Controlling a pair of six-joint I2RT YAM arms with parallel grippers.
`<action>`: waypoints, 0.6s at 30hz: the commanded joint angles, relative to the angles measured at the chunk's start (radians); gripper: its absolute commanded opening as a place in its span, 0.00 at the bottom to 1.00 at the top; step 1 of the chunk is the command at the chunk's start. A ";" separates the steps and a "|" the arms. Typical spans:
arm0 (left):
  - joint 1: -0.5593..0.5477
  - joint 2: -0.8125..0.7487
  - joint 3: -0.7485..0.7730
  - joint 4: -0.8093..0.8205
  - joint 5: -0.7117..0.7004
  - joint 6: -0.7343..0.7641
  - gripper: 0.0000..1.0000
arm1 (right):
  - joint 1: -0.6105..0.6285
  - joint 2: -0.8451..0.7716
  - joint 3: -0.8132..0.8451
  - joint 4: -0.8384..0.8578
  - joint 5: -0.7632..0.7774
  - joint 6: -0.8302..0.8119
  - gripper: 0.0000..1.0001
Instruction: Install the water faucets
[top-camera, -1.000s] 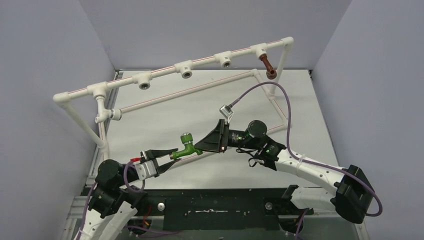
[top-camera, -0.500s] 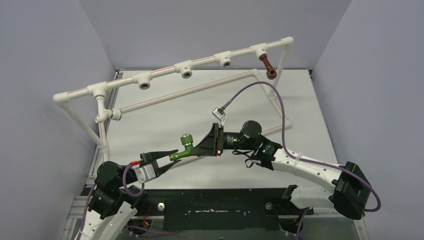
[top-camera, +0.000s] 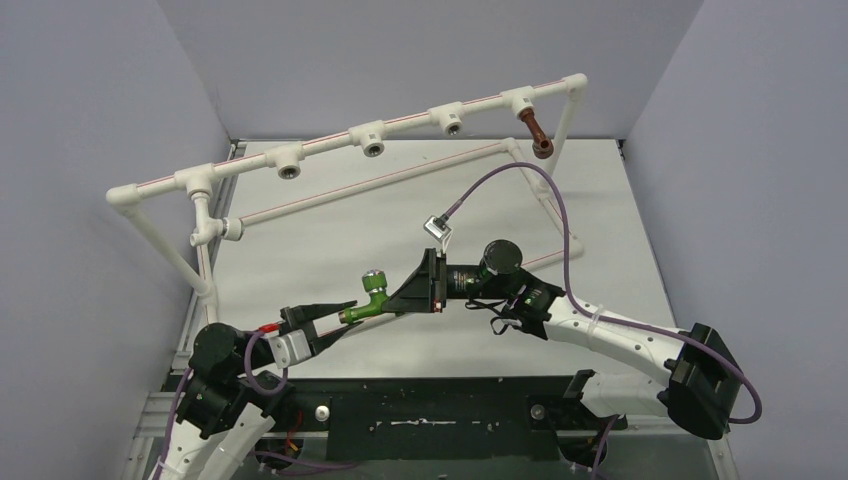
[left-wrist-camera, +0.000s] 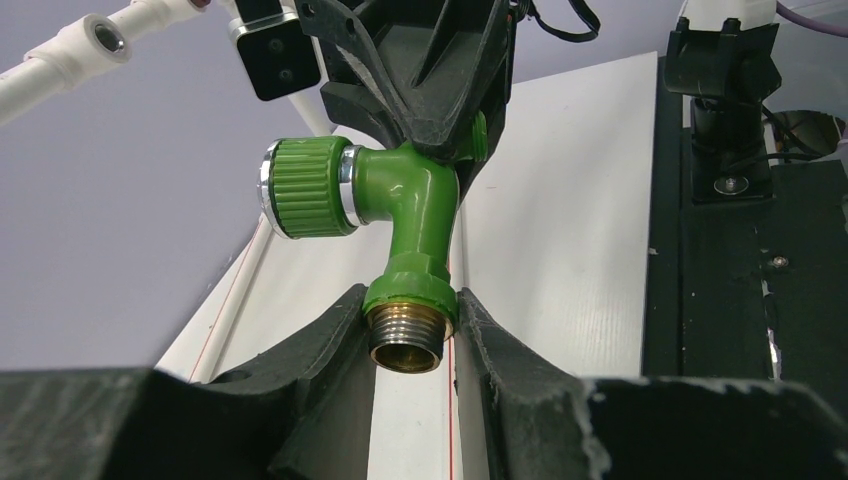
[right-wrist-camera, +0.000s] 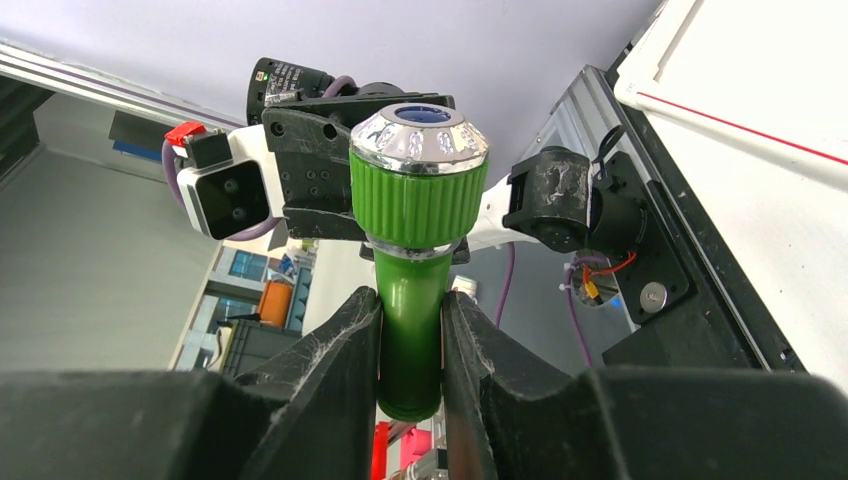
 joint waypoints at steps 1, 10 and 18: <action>-0.006 0.007 0.005 0.065 0.032 0.021 0.00 | 0.007 -0.020 0.031 0.046 -0.014 -0.002 0.00; -0.007 0.006 0.011 0.054 0.007 0.006 0.16 | 0.011 -0.052 0.008 0.049 0.030 -0.026 0.00; -0.006 0.051 0.061 0.011 -0.004 -0.045 0.31 | 0.008 -0.117 0.024 -0.073 0.081 -0.119 0.00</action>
